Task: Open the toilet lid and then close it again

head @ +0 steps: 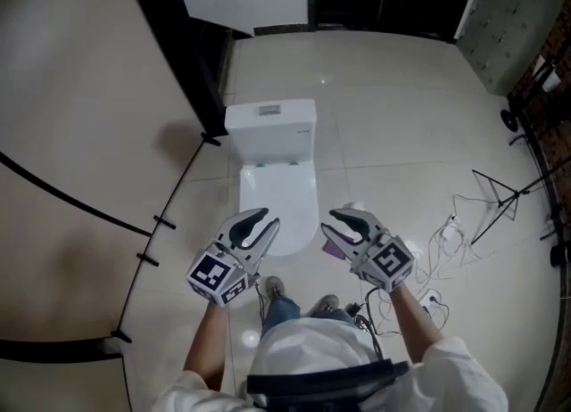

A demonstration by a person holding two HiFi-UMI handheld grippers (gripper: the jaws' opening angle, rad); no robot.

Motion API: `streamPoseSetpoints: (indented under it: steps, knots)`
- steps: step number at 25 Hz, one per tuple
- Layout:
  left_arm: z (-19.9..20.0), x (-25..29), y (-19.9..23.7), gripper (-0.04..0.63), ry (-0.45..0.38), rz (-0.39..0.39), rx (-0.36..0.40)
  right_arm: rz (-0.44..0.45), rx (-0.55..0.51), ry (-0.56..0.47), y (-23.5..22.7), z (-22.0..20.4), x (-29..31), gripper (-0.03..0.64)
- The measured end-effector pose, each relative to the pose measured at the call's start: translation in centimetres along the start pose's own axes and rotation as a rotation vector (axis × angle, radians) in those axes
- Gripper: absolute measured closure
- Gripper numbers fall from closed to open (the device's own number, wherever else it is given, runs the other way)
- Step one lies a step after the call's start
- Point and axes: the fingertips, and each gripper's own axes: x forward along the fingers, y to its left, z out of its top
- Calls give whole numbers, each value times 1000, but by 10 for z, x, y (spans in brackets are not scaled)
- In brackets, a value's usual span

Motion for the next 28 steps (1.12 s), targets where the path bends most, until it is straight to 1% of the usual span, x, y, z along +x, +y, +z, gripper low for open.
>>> streamPoseSetpoints:
  steps: [4,8,13,17,21,24,28]
  knots:
    - [12,11,-27,488,-12,-38,31,-14,-8,-22,-3,15,-13,500]
    - [12,24,-44,488,-8,-67,47,-10,-37,-24,-9,14,-23,500]
    - [6,28,-56,492,2,-68,41,-15,-47,-19,-7,8,-34,500]
    - [7,30,-56,491,-11,-63,37,-27,-27,-19,-9,3,-36,500]
    - [10,34,-51,491,5,-80,65,-57,-29,-17,-13,0,-37,500]
    - [10,33,-51,491,20,-112,88,-96,-20,-18,-9,-2,-39,500]
    - [8,26,-38,491,35,-184,106,-155,-44,-3,5,-1,-29,500]
